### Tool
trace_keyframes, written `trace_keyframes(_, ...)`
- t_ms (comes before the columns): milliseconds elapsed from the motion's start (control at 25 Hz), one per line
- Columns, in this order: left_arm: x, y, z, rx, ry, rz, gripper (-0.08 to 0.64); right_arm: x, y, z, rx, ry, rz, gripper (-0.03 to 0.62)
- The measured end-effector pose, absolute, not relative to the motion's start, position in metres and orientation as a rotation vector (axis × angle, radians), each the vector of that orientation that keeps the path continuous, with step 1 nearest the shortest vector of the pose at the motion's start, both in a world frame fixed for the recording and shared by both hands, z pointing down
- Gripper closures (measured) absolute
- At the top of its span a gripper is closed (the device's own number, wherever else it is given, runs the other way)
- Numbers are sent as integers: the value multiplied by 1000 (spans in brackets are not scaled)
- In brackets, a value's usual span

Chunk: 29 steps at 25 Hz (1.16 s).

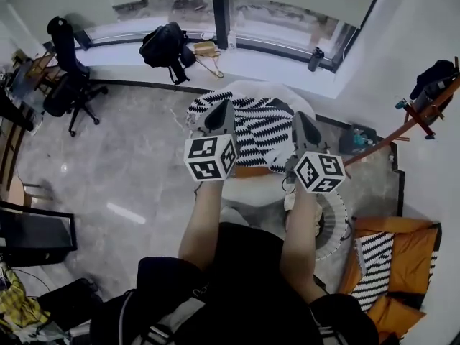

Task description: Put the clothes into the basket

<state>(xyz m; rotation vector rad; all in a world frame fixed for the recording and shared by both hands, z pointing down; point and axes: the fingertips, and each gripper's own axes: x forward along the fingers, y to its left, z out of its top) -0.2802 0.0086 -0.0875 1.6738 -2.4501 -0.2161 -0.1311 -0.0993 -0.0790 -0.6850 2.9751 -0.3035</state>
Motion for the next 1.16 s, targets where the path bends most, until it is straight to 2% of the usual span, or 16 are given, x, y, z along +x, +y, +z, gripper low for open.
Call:
trace_keyframes(280,-282,24,-113,1640,-2553,-148,551,-136,-92,-106,-676,3013,-130,580)
trace_keyframes(1160,-227,1,-116,1719,-2490,-164,551,-89,-104,-117,-695,3026,-42,580)
